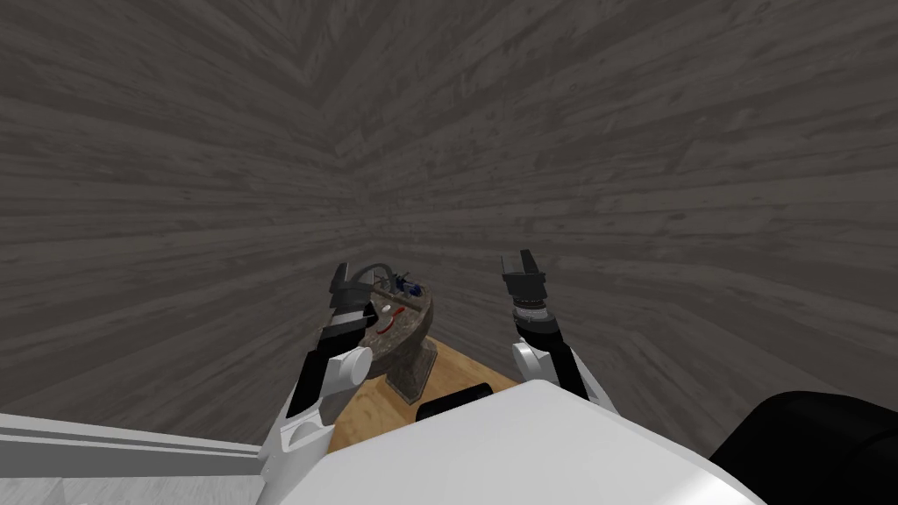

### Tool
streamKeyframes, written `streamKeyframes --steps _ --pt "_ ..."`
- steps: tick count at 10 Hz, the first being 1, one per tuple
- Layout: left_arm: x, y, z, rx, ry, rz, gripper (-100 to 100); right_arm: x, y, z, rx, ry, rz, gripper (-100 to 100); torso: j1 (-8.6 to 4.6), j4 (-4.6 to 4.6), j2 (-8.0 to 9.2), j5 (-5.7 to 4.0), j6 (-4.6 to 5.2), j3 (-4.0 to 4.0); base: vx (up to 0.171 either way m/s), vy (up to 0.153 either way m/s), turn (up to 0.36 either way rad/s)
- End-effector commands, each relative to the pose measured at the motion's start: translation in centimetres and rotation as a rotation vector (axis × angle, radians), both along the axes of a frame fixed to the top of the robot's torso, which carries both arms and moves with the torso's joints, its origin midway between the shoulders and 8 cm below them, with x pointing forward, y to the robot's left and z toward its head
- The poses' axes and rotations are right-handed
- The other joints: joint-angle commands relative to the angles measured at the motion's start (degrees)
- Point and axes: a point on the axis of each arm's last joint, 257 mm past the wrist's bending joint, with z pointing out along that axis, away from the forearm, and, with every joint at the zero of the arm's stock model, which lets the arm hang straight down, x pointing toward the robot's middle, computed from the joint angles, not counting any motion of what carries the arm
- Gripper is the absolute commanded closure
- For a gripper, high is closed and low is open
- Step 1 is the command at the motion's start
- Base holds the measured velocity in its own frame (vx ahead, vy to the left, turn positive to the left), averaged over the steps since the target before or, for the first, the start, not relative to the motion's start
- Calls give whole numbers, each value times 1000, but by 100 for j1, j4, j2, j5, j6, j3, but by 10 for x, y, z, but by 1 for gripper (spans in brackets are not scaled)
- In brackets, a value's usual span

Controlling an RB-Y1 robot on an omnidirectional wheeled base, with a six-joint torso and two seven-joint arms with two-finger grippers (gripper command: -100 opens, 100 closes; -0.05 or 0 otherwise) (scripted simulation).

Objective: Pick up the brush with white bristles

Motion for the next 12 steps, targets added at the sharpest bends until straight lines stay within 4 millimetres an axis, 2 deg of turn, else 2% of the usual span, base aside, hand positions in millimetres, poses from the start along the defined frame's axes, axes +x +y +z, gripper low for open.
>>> streamKeyframes --steps 1,2,3,4,7,8,9,10,11,12 --pt "12 -7 1 -15 24 -25 -100 0 0 0 0 0 0 0 0 0 0 0 0 0 6 24 34" --pt "29 -8 -11 -42 67 -54 -100 0 0 0 0 0 0 0 -3 0 1 -1 1 1 6 31 78" --pt "34 -12 -6 -40 69 -63 -100 0 0 0 0 0 0 0 0 0 0 0 0 0 7 24 30" --pt "50 -14 -16 -69 114 -93 -100 0 0 0 0 0 0 0 -3 0 0 0 1 0 6 29 54" --pt "81 -24 -21 -97 175 -139 -100 0 0 0 0 0 0 0 -1 0 -1 0 0 0 6 26 52" --pt "95 -28 -29 -129 215 -170 -100 0 0 0 0 0 0 0 -2 0 0 0 1 0 7 32 72" --pt "104 -33 -29 -127 231 -178 -100 0 0 0 0 0 0 0 1 0 -1 0 0 -1 6 28 37" --pt "104 -33 -28 -127 230 -179 -100 0 0 0 0 0 0 0 -1 0 -1 0 1 0 0 12 -10" --pt "123 -39 -38 -160 280 -211 -100 0 0 0 0 0 0 0 -7 1 3 -1 1 2 -2 19 79" --pt "127 -42 -38 -158 294 -216 -100 0 0 0 0 0 0 0 -5 1 3 -1 0 2 -2 20 36"
